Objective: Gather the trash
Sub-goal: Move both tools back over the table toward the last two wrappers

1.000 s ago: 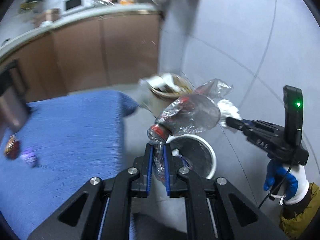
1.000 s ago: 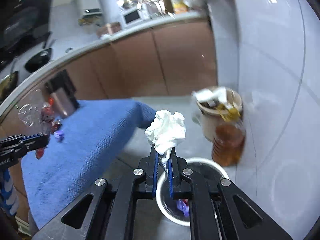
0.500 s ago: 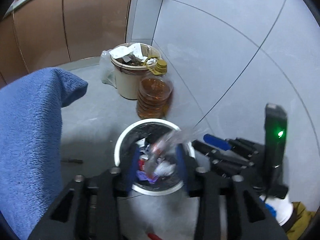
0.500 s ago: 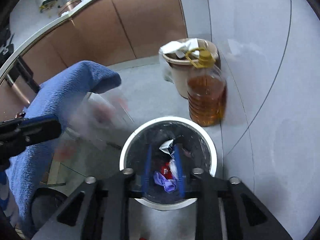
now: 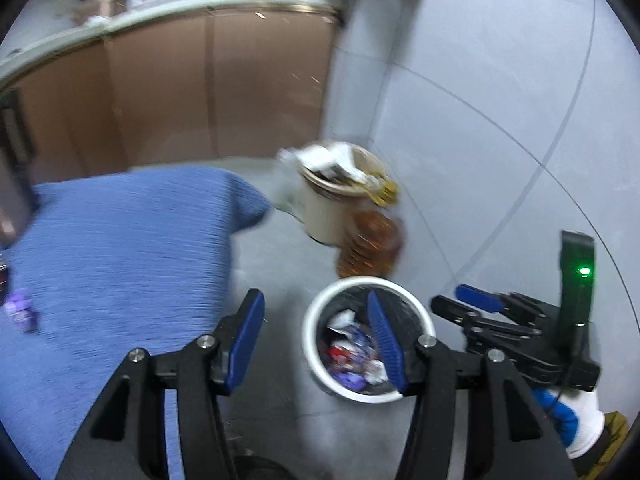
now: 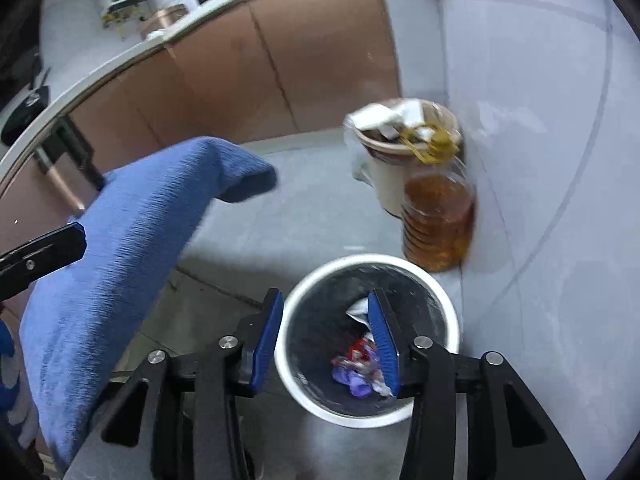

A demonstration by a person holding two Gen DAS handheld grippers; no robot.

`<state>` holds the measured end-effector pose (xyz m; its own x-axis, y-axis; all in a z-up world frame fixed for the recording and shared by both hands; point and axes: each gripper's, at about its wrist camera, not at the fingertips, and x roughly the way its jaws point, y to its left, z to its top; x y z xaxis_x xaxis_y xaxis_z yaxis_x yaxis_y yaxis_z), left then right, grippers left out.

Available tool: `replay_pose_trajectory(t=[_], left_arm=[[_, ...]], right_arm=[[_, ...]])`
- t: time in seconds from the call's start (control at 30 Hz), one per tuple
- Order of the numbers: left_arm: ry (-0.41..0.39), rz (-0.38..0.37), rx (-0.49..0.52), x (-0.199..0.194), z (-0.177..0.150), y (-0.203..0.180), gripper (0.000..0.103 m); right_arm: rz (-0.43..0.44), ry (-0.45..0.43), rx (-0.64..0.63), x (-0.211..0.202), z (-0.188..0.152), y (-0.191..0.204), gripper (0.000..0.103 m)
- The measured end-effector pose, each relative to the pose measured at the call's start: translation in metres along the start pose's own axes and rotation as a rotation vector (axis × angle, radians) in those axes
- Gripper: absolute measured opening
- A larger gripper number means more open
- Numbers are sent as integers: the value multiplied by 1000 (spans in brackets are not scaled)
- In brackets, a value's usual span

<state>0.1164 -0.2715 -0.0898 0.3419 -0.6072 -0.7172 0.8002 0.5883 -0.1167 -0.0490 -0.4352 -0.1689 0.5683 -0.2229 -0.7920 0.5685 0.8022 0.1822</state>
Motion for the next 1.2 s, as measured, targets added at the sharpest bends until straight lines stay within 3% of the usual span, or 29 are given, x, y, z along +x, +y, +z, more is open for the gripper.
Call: replay_pose_trajectory(t=[0.33, 0.57, 0.7, 0.9, 0.97, 1.07, 1.2], left_arm=[[-207, 231, -145, -105, -36, 81, 52], [-279, 389, -216, -173, -73, 116, 56], [-327, 464, -255, -207, -93, 130, 57], [-392, 518, -323, -247, -119, 151, 58], [-410, 540, -340, -259, -128, 155, 64], [-433, 567, -361, -272, -139, 159, 64], [-452, 577, -392, -286, -152, 166, 65]], right_arm=[[174, -100, -236, -41, 23, 123, 52], [284, -199, -366, -81, 27, 205, 57], [312, -240, -423, -99, 25, 243, 71], [320, -253, -506, -117, 12, 287, 76], [319, -257, -531, -123, 8, 297, 79], [319, -273, -572, -131, 1, 314, 81], [314, -296, -615, -139, -7, 333, 92]])
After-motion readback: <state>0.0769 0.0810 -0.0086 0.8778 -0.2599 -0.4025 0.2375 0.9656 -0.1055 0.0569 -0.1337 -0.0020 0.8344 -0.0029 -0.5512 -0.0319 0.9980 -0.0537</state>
